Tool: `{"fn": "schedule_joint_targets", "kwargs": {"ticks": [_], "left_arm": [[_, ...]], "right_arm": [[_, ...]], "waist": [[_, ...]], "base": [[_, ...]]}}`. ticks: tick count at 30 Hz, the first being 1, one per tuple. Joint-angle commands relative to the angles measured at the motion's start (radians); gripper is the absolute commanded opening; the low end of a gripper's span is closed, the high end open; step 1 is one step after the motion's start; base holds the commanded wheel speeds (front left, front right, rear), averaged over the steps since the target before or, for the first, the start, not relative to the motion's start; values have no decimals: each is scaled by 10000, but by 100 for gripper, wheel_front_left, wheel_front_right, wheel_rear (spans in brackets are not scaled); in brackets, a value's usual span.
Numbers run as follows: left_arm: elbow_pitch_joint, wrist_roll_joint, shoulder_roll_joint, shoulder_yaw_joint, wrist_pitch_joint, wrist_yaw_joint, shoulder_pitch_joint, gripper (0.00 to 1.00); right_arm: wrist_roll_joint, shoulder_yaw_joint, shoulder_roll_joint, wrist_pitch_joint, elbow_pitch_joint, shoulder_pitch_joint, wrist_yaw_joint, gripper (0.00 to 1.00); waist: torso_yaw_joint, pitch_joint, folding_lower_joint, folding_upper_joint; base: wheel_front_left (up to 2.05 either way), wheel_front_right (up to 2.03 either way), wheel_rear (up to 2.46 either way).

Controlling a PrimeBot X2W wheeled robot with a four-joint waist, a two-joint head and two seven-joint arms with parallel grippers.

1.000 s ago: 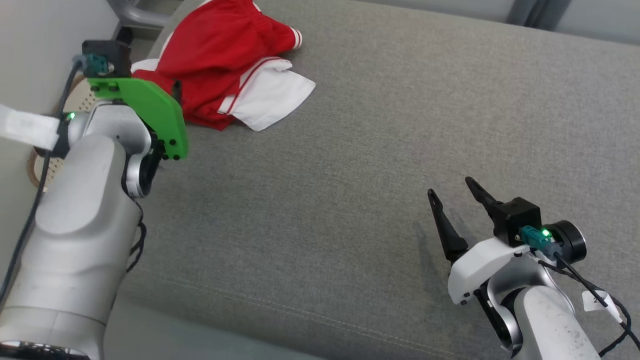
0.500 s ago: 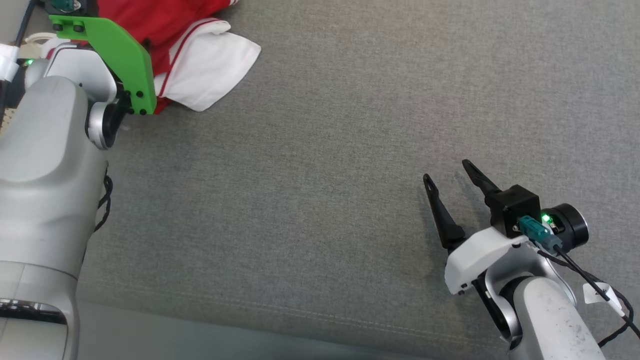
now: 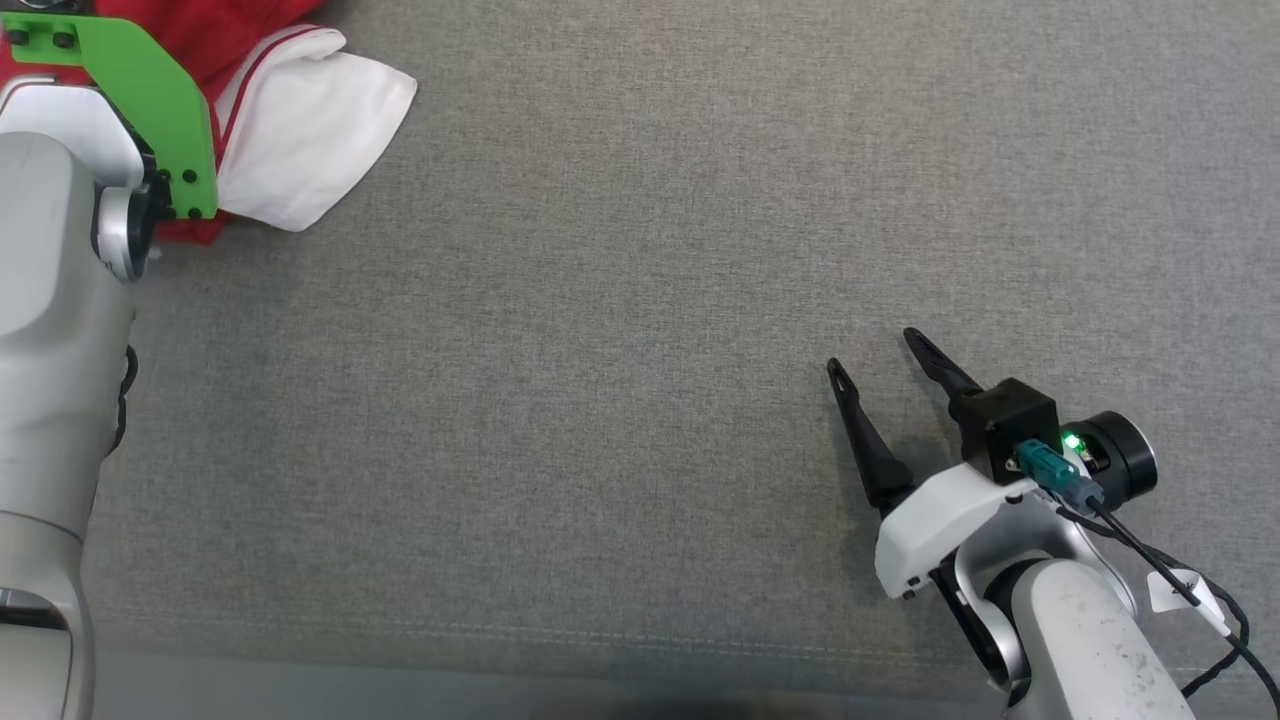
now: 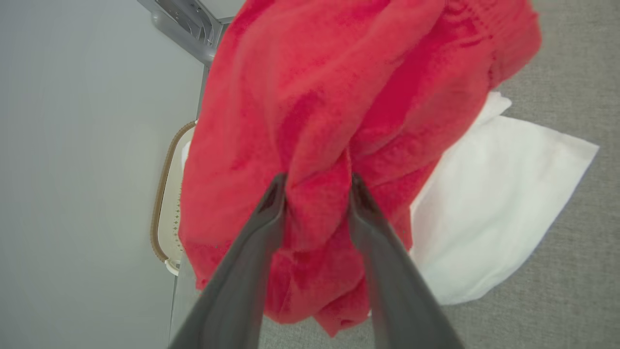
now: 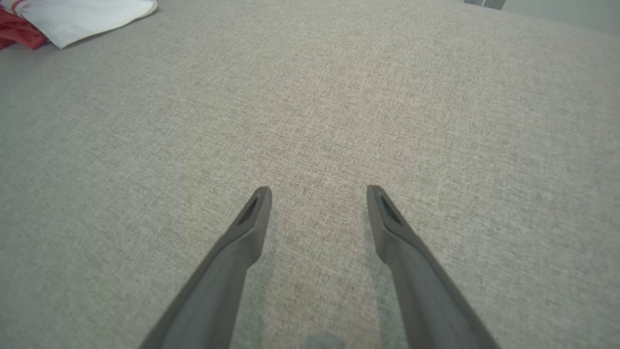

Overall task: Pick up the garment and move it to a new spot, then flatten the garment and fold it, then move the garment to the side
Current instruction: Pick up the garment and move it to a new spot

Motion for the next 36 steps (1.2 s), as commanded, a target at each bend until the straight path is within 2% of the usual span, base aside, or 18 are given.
{"fn": "schedule_joint_targets", "kwargs": {"ticks": [1, 8, 13, 20, 24, 31, 36], "left_arm": [[47, 76, 83, 8, 70, 58, -145, 0], [-59, -40, -65, 56, -323, 246, -290, 0], [-309, -38, -348, -24, -730, 269, -392, 0], [-1128, 331, -907, -664, -1340, -210, -686, 0], [-1661, 304, -1570, -1093, -1522, -569, -541, 0], [-2806, 83, -2648, -1961, -1847, -1223, -10, 0], [-3677, -217, -2898, -2707, -2021, -1440, 354, 0]], "right_arm": [[-9, 7, -29, -57, 42, 51, 1, 100], [220, 23, -29, -130, 247, 89, 1, 100], [507, 72, -29, -308, 579, 183, 1, 100], [961, 49, -27, -593, 1063, 487, 1, 100], [1316, 133, -26, -753, 1368, 710, 1, 100], [1745, 309, -27, -860, 1555, 824, 1, 100], [1773, 211, -26, -896, 1582, 829, 1, 100]], "waist": [[-47, 4, -1, 0], [33, -376, -1, 0], [37, -1096, -1, 0], [-245, -2270, -1, 0], [-699, -2991, -1, 0], [-1601, -3471, -1, 0], [-2230, -3405, -1, 0]], "base": [[0, 0, 0], [0, 0, 0], [0, 0, 0], [0, 0, 0], [0, 0, 0], [0, 0, 0], [0, 0, 0]]}}
